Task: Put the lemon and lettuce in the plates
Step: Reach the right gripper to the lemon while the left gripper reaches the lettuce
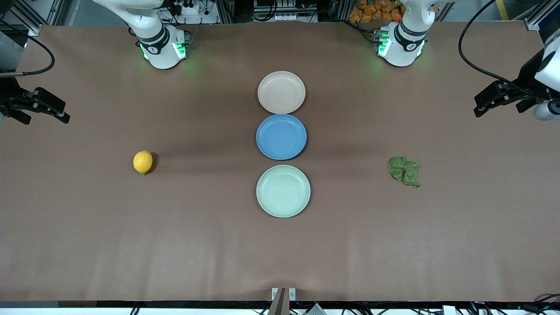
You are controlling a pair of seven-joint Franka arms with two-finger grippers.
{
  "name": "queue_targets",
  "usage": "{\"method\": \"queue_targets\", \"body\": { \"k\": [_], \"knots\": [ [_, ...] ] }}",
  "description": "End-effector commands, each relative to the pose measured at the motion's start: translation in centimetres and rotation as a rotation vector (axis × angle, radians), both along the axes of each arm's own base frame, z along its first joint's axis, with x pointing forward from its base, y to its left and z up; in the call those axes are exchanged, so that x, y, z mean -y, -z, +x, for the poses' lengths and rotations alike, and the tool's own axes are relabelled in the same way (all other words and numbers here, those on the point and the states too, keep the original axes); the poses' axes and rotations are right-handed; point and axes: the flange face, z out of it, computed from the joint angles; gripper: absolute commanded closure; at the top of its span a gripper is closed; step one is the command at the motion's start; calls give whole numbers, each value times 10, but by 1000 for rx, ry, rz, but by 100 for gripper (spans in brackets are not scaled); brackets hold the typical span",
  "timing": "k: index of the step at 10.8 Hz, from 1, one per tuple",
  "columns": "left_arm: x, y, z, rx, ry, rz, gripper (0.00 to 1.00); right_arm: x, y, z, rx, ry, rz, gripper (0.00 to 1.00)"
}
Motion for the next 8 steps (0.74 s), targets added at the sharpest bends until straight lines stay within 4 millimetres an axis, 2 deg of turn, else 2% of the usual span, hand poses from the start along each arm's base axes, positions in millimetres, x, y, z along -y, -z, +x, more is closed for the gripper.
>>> {"method": "queue_targets", "body": {
  "k": [1, 4, 5, 6, 8],
  "knots": [
    [3, -11, -10, 0, 29, -19, 0, 1, -2, 0, -4, -1, 17, 0],
    [-1, -7, -9, -10, 33, -48, 0, 2, 0, 0, -7, 0, 17, 0],
    [-3, 3, -8, -35, 46, -50, 0, 1, 2, 1, -10, -1, 15, 0],
    [-6, 20, -5, -68, 79, -49, 0, 2, 12, 2, -24, 1, 16, 0],
    [-10, 56, 4, -110, 102, -53, 0, 11, 54, 9, -65, 18, 21, 0]
  ]
}}
